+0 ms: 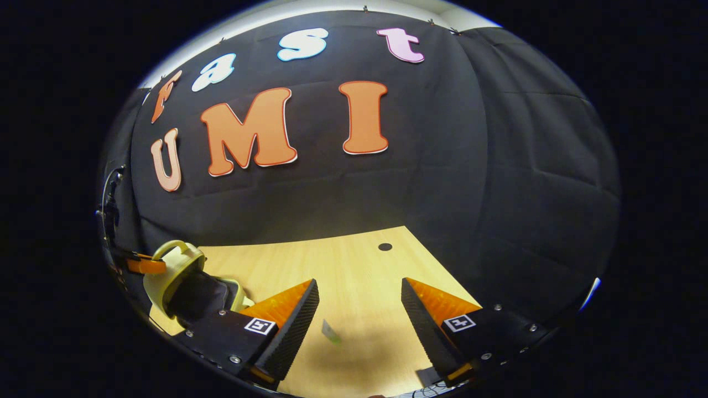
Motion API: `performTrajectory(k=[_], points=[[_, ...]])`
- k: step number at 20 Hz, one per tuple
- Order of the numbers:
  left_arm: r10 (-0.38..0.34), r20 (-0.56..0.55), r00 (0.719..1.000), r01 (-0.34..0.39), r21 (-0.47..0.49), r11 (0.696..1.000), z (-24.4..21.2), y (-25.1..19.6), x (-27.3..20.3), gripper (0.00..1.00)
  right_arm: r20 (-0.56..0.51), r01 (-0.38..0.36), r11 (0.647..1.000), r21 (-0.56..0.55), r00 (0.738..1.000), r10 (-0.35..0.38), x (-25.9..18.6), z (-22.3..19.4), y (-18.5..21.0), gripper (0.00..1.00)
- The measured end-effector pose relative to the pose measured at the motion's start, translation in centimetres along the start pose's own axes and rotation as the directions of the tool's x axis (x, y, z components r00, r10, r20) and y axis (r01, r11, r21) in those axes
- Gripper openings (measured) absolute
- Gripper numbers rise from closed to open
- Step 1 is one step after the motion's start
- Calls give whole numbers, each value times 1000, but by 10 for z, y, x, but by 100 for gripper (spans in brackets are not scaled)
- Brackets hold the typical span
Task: First open the suitcase, pack the skin care products into it, and then close the suitcase.
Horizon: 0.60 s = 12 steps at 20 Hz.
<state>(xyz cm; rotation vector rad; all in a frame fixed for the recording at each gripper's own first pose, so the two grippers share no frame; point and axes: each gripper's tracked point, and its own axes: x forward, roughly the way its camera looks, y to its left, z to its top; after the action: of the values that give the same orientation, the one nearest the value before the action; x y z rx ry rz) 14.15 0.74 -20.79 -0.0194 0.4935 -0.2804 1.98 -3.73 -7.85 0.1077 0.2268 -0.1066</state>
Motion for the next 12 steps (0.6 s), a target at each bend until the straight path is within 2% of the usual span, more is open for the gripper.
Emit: performTrajectory(k=[3, 4, 6, 7, 12], points=[[-55, 71, 996, 66, -158, 985, 20, 50, 3, 11, 12, -47, 998, 38, 999, 46, -3, 5, 46, 95], [-54, 81, 995, 69, -184, 980, 16, 68, -14, 11, 14, -58, 997, 51, 998, 58, -4, 7, 60, 95], [-7, 91, 996, 26, -204, 979, 30, 122, -16, 11, 15, -90, 992, 94, 996, 88, -9, 11, 90, 95], [24, 90, 996, -5, -211, 978, 28, 154, -16, 7, 20, -101, 989, 109, 995, 99, -11, 12, 103, 95], [123, 9, 992, -118, -227, 967, -25, 256, -13, 6, 1, -107, 991, 84, 994, 107, -16, 5, 146, 95]])
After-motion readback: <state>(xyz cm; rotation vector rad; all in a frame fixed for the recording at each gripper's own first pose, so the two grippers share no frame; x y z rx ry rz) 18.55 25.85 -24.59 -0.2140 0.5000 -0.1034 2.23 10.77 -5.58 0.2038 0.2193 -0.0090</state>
